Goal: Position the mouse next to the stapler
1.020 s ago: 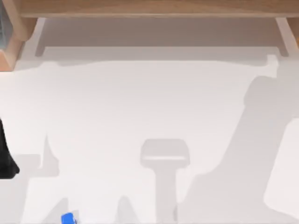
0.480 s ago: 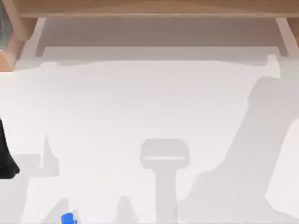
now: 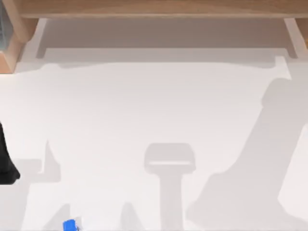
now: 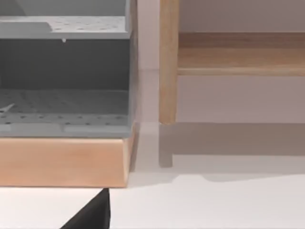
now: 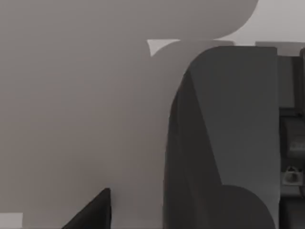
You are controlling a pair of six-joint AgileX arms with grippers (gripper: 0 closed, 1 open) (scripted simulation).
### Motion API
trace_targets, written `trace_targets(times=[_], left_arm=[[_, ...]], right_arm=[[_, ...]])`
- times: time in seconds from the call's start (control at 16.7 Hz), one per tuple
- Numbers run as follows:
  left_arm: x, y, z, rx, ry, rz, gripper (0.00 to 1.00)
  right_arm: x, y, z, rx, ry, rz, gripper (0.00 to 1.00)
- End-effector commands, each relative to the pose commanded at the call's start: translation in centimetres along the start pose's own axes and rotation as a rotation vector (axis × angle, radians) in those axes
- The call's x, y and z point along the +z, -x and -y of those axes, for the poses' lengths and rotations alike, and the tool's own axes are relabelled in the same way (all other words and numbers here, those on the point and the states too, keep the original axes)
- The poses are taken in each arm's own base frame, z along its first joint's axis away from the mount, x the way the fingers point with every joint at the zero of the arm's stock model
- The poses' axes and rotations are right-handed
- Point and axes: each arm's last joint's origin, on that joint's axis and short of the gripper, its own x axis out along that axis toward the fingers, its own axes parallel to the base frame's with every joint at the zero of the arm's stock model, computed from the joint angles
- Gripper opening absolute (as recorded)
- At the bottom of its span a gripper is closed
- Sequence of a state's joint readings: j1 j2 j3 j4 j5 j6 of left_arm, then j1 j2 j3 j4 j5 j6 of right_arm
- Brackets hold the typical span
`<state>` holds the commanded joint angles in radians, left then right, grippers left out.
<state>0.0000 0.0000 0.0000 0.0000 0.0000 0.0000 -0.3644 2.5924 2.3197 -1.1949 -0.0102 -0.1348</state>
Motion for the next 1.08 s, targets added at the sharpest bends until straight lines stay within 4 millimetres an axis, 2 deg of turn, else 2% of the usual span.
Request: trace_targets(times=[0.72,1.08], left_arm=[[0.00,0.00,0.00,0.000,0.000,0.000,1.00],[0.00,0.00,0.00,0.000,0.000,0.000,1.00]], right_arm=[[0.00,0.00,0.00,0.000,0.000,0.000,0.02],[0.00,0.00,0.00,0.000,0.000,0.000,0.00]])
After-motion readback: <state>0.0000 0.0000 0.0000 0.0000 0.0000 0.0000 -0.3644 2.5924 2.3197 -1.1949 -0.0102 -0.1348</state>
